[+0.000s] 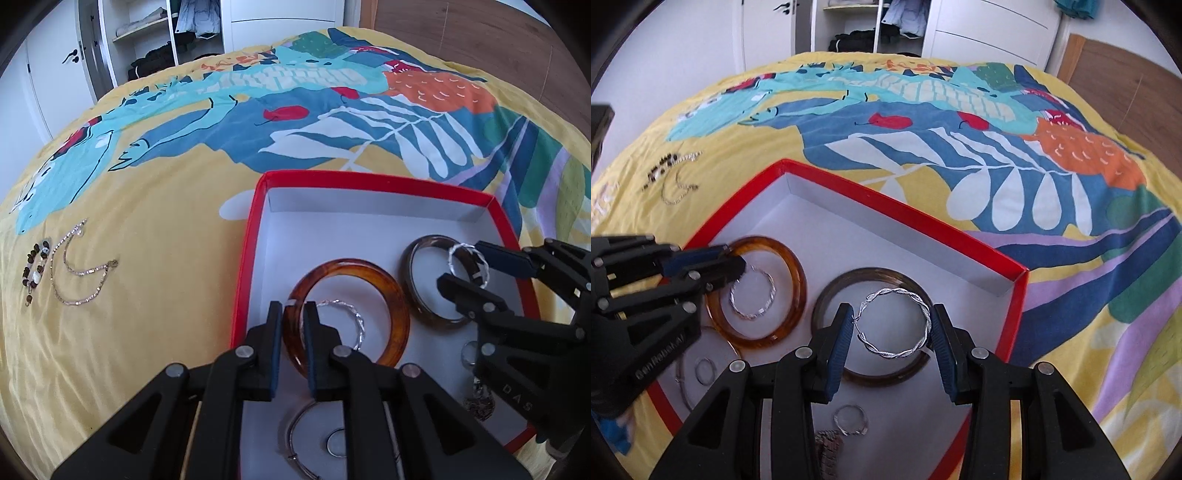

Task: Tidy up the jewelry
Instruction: 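Carry the amber bangle and twisted hoop into the red box and open both grippers, then raise both open grippers away from the red box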

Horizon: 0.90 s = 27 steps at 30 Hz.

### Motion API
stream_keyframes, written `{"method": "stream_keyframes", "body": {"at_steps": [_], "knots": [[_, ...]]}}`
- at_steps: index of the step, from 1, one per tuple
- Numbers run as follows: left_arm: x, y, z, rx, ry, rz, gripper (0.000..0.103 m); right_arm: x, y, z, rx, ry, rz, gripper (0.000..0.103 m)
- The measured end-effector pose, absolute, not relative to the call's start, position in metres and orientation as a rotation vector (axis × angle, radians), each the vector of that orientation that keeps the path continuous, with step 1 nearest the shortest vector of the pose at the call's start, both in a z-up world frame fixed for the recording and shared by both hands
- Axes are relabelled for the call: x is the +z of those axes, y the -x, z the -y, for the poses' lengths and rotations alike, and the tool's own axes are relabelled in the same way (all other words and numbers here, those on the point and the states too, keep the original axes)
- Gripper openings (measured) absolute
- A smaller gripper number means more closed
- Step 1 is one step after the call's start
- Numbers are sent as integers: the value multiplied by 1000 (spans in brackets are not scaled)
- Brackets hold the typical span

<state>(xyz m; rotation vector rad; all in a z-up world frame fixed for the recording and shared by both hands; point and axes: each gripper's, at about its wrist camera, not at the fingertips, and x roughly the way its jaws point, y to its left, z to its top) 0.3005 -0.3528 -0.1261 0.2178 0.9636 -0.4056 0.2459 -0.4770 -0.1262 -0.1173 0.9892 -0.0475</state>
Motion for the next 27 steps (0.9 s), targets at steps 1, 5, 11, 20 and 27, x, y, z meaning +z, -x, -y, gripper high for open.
{"method": "stream_keyframes", "body": {"at_steps": [1,5,11,20,27], "knots": [[-126,-300,353,-406,-220,-962,12,-129,-245,479,-47,122,-998,42],[-129,-297,357,-408,-255,-954,12,-132,-242,475,-39,177,-1010,42],[-130,-295,357,-408,-259,-952,13,-132,-241,476,-39,181,-1015,42],[-118,-289,347,-466,-182,-961,14,-117,-229,485,-61,149,-988,42],[-86,-274,328,-481,-140,-934,14,-94,-212,482,-80,140,-978,43]]}}
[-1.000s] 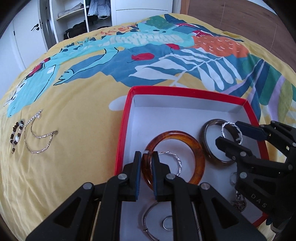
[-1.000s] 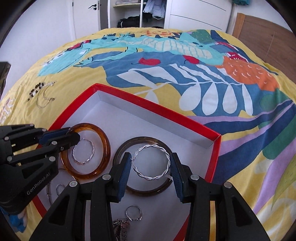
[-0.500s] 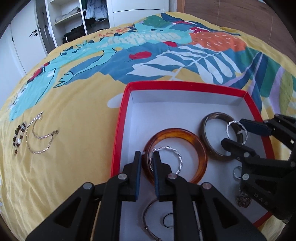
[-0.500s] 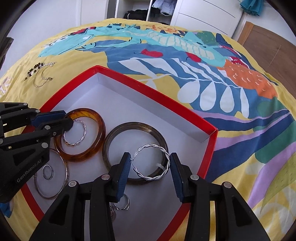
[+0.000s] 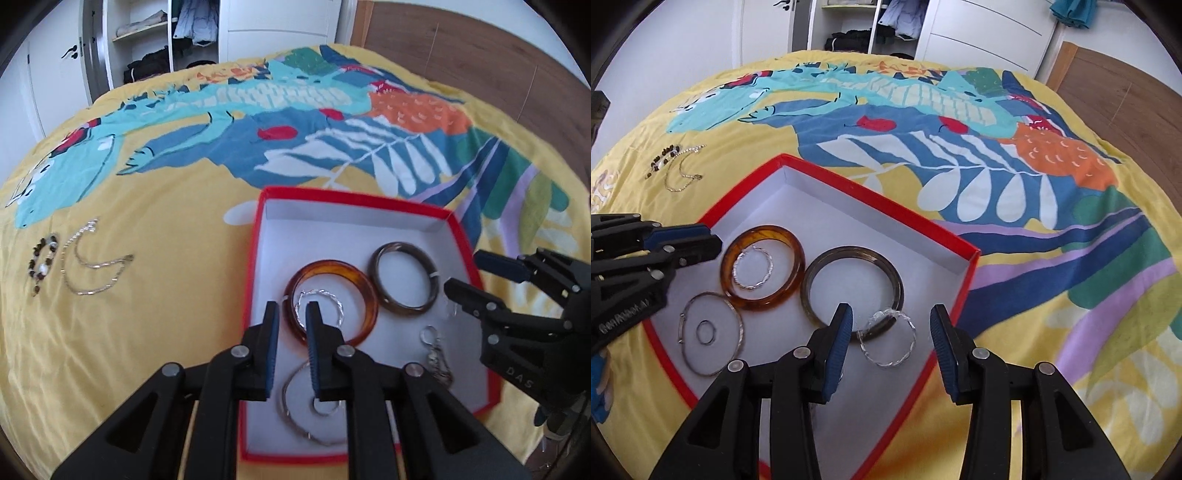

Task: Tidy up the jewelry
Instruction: 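Raise both open grippers away from the red box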

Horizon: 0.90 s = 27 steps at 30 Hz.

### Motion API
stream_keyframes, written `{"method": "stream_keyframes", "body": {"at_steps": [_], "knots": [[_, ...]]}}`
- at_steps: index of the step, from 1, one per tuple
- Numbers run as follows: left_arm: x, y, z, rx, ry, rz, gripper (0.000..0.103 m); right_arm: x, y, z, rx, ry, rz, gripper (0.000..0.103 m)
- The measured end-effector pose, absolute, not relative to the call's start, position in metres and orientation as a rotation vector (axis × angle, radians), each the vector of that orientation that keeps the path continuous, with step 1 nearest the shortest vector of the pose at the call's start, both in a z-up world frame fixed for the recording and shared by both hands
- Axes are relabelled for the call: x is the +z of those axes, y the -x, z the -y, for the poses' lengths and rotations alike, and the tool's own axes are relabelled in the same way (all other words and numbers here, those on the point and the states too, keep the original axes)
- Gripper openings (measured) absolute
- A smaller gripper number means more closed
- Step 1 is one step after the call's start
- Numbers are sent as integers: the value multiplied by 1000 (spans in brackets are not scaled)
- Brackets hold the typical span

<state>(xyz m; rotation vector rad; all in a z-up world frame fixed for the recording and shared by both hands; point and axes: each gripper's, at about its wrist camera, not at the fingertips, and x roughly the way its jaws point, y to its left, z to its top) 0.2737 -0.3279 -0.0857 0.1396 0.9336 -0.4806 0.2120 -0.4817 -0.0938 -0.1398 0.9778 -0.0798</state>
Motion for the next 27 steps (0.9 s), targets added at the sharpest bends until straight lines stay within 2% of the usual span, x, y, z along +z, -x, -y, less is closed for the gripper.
{"method": "stream_keyframes", "body": {"at_steps": [9,13,18,23,27], "knots": [[-18,-229,268,-444,-102,-859,14,-39,-168,449,-88,106,-911,44],[14,-199,235,-401,-101,-813,14,-6,-139,422,-70,84,-865,48],[54,-153,193,-358,-107,-733,29,31,-98,383,-44,58,-807,52],[80,-110,158,-323,-106,-666,35,56,-61,348,-15,55,-764,53],[92,-87,137,-296,-109,-623,35,66,-40,329,4,62,-747,53]]}}
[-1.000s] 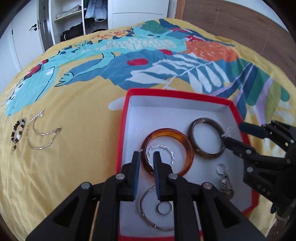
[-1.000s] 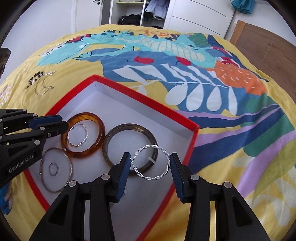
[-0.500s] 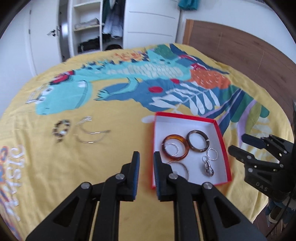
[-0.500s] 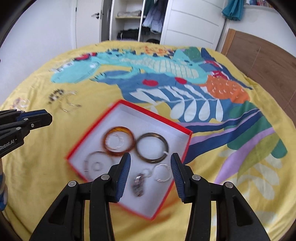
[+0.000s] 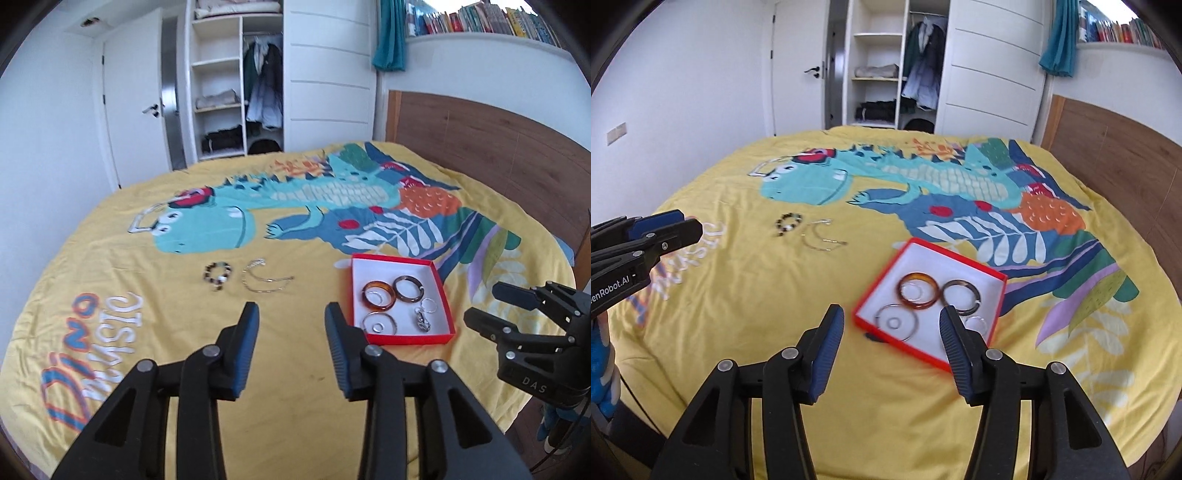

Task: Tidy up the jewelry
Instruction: 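Raise both open grippers away from the red box, then close the left gripper on the beaded bracelet while the right gripper grasps the silver chain necklace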

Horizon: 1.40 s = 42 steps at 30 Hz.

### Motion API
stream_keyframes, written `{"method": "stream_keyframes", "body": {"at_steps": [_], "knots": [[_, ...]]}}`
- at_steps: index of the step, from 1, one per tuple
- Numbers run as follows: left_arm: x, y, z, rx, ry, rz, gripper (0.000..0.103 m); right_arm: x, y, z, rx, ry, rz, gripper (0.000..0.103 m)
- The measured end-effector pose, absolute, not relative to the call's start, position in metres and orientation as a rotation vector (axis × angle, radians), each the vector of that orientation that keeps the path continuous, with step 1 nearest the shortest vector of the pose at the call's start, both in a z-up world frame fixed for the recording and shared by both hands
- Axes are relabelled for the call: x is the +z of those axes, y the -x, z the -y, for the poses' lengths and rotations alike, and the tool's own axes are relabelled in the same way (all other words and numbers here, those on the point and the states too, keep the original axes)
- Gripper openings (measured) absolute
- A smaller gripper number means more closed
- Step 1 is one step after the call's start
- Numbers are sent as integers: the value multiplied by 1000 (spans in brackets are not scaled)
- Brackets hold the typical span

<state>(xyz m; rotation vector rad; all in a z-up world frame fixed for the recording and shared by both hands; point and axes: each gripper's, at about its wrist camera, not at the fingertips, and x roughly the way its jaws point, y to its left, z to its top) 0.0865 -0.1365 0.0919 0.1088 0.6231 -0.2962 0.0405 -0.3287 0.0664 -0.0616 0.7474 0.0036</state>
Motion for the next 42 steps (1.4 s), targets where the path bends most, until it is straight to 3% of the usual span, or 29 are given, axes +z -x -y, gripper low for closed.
{"method": "stream_keyframes", "body": {"at_steps": [15,42], "knots": [[102,-49,76,-243,-83,-567,35,72,-20,285,53,67,-736,55],[2,-146,37,-157,-79,-815,35,3,-114,237,175,91,-864,58]]}}
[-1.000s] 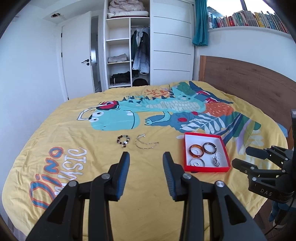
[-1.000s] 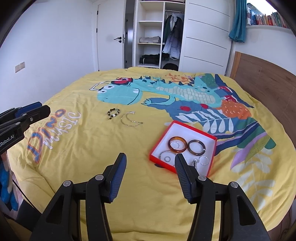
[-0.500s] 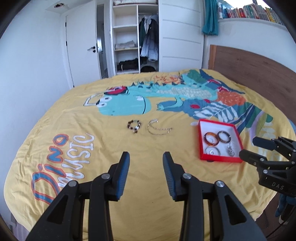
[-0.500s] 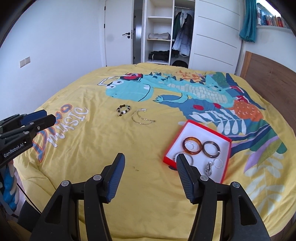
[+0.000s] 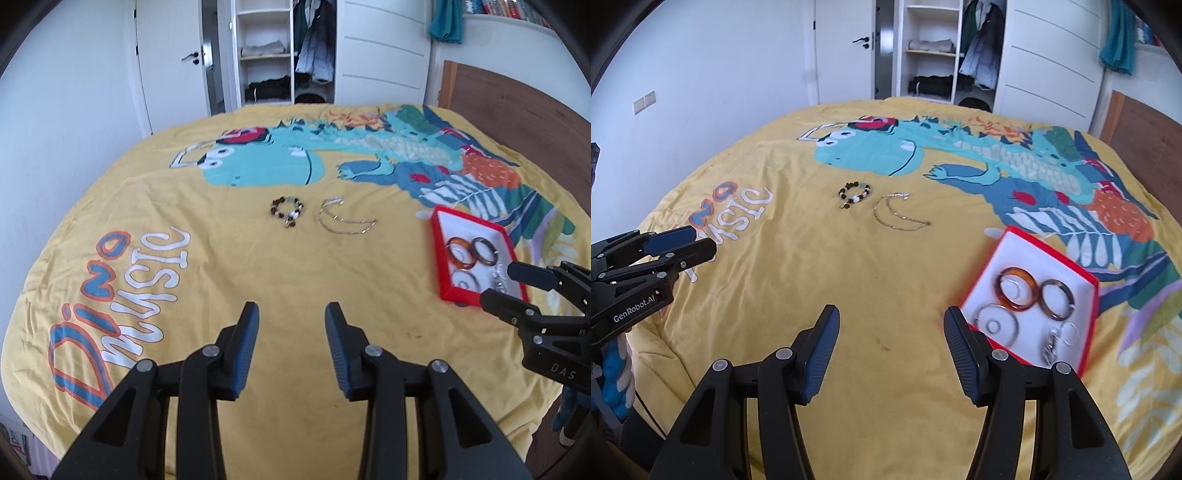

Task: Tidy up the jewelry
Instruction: 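Close the left gripper on the beaded bracelet while the right gripper grasps the silver chain necklace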

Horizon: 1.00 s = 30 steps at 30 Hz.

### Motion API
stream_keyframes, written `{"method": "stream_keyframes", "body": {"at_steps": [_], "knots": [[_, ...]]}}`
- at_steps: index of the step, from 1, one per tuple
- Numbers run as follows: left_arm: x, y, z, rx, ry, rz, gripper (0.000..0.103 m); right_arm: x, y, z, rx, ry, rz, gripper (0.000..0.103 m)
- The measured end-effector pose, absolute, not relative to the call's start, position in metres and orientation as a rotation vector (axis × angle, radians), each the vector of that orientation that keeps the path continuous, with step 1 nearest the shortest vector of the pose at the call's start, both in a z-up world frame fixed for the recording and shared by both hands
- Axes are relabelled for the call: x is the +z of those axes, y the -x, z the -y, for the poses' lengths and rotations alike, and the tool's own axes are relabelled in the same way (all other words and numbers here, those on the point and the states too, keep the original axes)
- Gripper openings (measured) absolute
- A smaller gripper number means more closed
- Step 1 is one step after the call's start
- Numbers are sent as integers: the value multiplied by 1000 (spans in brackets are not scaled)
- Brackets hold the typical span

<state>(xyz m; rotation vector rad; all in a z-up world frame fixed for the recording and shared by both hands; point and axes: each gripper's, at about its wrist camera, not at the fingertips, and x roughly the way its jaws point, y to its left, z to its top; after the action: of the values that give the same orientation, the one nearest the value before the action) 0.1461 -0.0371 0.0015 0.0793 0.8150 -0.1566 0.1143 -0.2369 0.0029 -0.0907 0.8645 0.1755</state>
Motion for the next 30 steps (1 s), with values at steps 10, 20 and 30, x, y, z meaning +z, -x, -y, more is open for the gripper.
{"method": "stream_keyframes", "body": {"at_steps": [10,20,30], "knots": [[-48,-236,10,-111,1,-922,35,-36,-206,223,238,125,-910,58],[-91,-353,22,-184,139,-983,35,-87,-313,215,307,162,-957,61],[-134,-415,51,-236,136,-1035,35,-122,-368,217,364,167,-1005,67]]}}
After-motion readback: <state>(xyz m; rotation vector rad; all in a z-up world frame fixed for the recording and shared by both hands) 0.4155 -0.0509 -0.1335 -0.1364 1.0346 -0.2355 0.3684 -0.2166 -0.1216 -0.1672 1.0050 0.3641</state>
